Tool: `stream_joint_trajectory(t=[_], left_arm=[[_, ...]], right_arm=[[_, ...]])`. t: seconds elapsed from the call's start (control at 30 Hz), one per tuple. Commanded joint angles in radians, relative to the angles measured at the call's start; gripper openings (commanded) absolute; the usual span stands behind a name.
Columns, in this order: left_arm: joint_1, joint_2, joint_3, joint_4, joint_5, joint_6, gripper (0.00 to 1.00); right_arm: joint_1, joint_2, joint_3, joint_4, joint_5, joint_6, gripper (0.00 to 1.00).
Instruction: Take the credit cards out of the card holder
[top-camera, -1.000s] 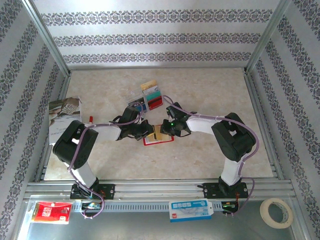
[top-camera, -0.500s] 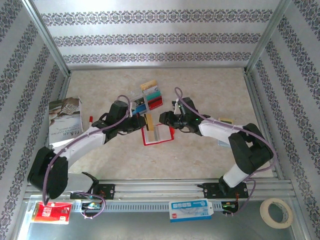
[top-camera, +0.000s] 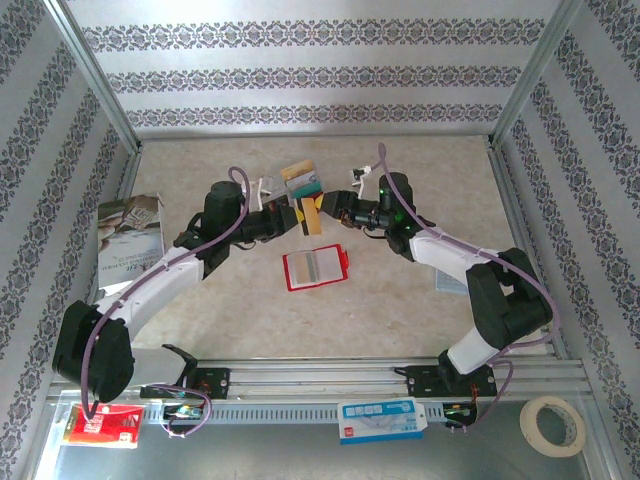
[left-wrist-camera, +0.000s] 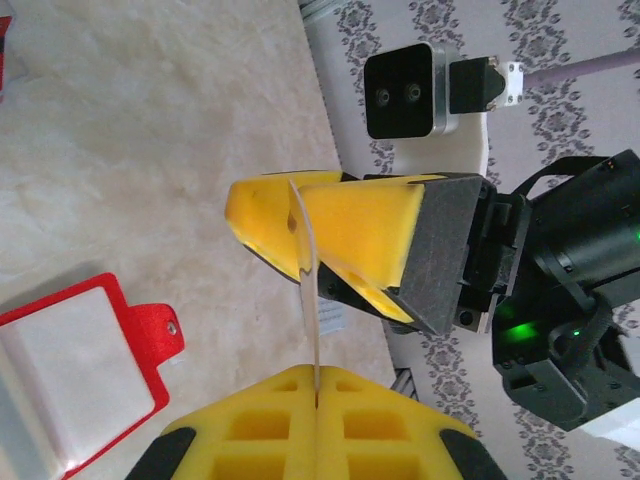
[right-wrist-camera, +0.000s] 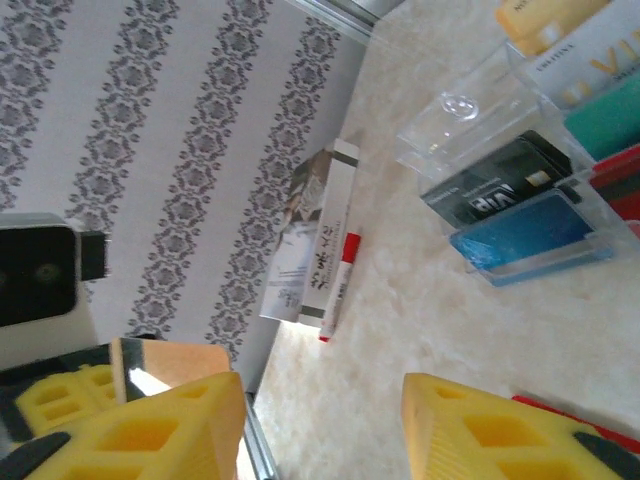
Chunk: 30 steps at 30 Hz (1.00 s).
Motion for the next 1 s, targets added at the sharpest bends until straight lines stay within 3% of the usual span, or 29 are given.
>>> stream_joint_trajectory(t=[0.0, 0.2, 0.63, 0.97], left_arm=[[0.004, 0.029, 0.021, 0.119, 0.05, -0.045, 0.0], [0.003, 0.028, 0.006, 0.205, 0.077, -0.127, 0.0], [0.012, -0.003, 0.007, 0.081, 0.01, -0.064, 0.0], [0.016, 0.045, 0.033, 0.079, 0.049, -0.052, 0.0]], right_arm=[[0.018, -0.023, 0.026, 0.142, -0.127, 0.041, 0.41], [0.025, -0.027, 0.031, 0.228, -0.155, 0.115, 0.35], [0.012, -0.071, -0.011, 0.209, -0.067, 0.127, 0.4], [0.013, -0.061, 0.007, 0.209, -0.083, 0.101, 0.43]])
